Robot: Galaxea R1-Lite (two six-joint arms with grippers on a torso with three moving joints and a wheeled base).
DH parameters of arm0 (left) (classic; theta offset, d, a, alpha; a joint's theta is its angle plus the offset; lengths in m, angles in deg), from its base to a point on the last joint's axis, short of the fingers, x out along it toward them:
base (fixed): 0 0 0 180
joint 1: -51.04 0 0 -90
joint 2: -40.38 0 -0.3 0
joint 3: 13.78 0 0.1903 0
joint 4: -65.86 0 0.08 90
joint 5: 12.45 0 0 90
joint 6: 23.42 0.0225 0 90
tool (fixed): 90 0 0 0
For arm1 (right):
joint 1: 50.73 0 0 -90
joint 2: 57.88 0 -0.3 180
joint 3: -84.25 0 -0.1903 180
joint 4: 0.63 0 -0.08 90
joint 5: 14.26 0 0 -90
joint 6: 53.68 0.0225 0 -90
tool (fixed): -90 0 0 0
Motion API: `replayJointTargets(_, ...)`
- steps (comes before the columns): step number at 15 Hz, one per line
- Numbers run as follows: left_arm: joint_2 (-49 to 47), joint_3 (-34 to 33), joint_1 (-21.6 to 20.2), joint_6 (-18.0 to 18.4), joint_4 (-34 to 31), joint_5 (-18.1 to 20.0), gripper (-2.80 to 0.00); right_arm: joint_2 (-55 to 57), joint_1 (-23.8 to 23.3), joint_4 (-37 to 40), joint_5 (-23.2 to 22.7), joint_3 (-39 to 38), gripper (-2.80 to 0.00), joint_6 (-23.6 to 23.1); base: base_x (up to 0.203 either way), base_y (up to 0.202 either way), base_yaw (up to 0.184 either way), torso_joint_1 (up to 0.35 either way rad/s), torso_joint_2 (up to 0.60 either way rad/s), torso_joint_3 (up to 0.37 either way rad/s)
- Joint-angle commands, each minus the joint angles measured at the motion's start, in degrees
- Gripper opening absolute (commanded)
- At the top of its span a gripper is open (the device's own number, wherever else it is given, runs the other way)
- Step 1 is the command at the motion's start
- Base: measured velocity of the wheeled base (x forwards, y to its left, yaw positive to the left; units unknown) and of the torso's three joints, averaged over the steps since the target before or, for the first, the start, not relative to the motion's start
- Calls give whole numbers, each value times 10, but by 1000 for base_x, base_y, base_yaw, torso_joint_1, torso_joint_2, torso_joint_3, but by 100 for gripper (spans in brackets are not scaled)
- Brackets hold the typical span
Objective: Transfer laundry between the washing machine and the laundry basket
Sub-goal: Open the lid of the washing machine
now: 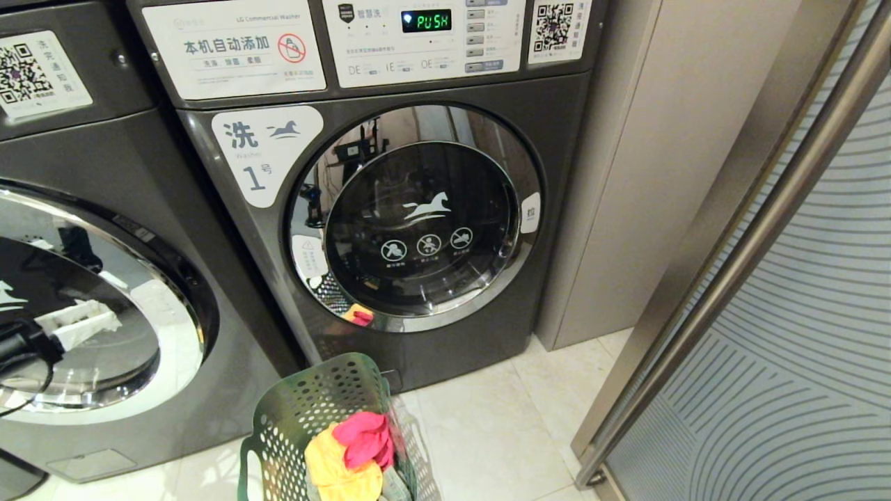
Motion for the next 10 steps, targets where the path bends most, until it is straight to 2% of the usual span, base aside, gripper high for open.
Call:
replayJointTargets(1,36,-36,-6,0,7,4,0,0,0,1,0,0,-280,0,0,0,0,0,0,0)
replayJointTargets(8,110,-136,-83,1,11,3,0,0,0,1,0,0,-280,0,0,0,0,0,0,0)
replayJointTargets(10,131,-151,-123,1,11,4,0,0,0,1,0,0,-280,0,0,0,0,0,0,0)
